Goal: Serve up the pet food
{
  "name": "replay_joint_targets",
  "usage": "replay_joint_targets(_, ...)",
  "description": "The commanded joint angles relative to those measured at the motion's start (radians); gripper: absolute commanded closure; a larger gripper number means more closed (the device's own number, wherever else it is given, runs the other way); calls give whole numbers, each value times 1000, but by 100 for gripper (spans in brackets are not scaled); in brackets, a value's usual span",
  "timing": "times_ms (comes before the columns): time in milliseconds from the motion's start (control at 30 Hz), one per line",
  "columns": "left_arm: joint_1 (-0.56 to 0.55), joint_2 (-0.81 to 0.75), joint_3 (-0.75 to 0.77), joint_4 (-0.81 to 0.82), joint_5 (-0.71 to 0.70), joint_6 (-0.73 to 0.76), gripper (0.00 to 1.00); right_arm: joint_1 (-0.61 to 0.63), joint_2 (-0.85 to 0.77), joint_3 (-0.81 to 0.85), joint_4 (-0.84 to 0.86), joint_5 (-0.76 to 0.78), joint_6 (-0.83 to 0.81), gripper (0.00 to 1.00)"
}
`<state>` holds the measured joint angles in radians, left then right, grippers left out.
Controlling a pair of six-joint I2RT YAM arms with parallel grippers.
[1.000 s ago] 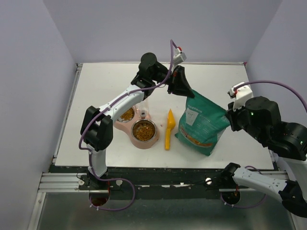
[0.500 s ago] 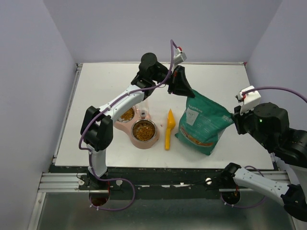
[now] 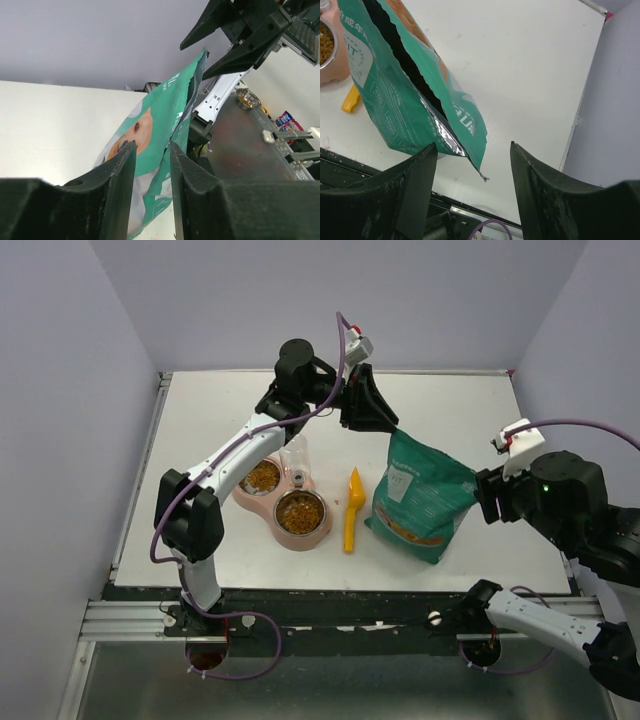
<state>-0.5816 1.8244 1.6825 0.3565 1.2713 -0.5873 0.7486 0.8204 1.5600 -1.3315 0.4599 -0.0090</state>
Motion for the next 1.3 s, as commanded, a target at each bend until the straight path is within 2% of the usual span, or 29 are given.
replay_joint_targets(0, -3, -36, -3, -14, -21, 35, 57, -5, 34, 14, 5, -75, -25, 31)
replay_joint_targets(200, 0, -50, 20, -65, -30, 69, 55, -3, 86, 80, 41, -99, -42, 28)
replay_joint_targets(267, 2, -50, 28, -67, -29, 63, 53, -5, 103, 101, 49, -115, -43, 23)
replay_joint_targets(300, 3, -54, 31, -67, -29, 60, 53, -5, 108, 112, 52, -122, -42, 15)
replay_joint_targets(400, 8, -74, 36, -57, -36, 46, 51, -3, 120, 136, 83, -138, -29, 14)
replay_joint_targets(600, 19, -146, 68, -212, -108, 122, 50, -5, 137, 161, 231, -93, 38, 13)
replay_joint_targets(633, 19, -166, 69, -258, -142, 145, 50, -3, 140, 160, 267, -64, 65, 13)
replay_joint_targets(667, 20, -189, 74, -299, -176, 171, 50, -5, 143, 155, 308, -31, 93, 1)
replay_joint_targets(800, 20, -240, 160, -563, -390, 256, 50, -5, 157, 140, 464, 182, 224, 1)
replay_joint_targets(900, 22, -275, 262, -749, -609, 239, 50, -3, 148, 111, 625, 269, 202, 0)
replay_joint_targets(967, 25, -306, 305, -867, -777, 195, 46, -3, 160, 113, 699, 339, 163, 0)
replay_joint_targets(1033, 35, -348, 322, -936, -880, 175, 34, -5, 186, 117, 765, 446, 89, 0)
replay_joint_targets(1133, 43, -428, 321, -988, -987, 194, 19, -5, 218, 98, 912, 708, 21, 1)
replay_joint_targets(1167, 43, -469, 310, -992, -1032, 210, 8, -5, 224, 88, 955, 739, -46, 0)
replay_joint_targets(1200, 45, -502, 293, -992, -1078, 222, 2, -5, 226, 69, 1004, 755, -93, 0)
replay_joint_targets(1267, 43, -578, 240, -963, -1186, 248, 2, -5, 226, 54, 1051, 801, -143, 0)
